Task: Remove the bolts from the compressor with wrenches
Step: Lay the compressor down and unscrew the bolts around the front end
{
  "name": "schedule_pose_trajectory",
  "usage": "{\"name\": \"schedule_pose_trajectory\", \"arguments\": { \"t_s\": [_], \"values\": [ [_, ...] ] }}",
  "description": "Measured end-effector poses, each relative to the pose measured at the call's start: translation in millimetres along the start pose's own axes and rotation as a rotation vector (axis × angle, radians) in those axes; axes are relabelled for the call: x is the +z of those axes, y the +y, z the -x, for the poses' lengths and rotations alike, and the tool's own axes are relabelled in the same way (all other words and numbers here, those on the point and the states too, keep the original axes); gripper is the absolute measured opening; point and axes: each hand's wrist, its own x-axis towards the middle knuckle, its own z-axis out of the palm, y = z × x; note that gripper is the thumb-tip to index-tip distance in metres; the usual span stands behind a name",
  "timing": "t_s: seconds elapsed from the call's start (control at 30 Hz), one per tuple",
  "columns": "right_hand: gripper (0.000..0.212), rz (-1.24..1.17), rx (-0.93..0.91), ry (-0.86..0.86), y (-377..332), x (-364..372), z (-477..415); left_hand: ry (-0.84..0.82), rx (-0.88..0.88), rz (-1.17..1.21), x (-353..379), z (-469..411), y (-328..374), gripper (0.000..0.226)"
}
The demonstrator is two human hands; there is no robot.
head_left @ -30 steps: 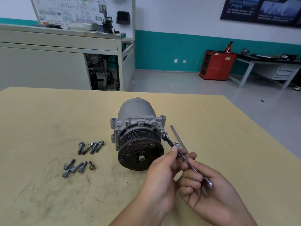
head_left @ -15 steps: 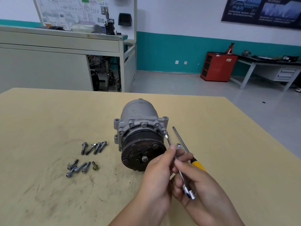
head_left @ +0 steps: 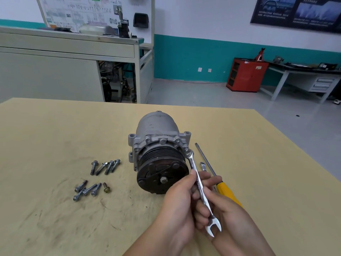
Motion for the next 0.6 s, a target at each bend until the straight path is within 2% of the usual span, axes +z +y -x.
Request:
{"name": "schedule_pose_trajectory", "arguments": {
  "t_s": [0.1,0.2,0.33,0.5,0.6],
  "values": [
    [0.017,-0.084,0.031,0.04,-0.3,-0.5,-0.6,-0.02,-0.02,-0.022,2.0,-1.5,-0.7,0.036],
    [0.015,-0.167,0.019,0.081,-3.2,0.4,0.2,-0.016,0.004,-0.021,2.9,-2.6,-1.4,0.038],
    [0.021,-0.133,0.007,0.1,-5.8,0.3,1.8,-0.013,0.046,-0.057,4.3,-3.5,-0.8,0.035],
    [0.026,0.062,-0.045,0.126,-5.6,-5.6,-0.3,-0.023,0.07,-0.078,3.6,-5.9,-0.9,0.037],
    [0.038,-0.011,0.03,0.069,-12.0,-8.0,2.3,-0.039,0.072,-0.063,3.4,-7.2,-2.1,0.039]
  ]
}}
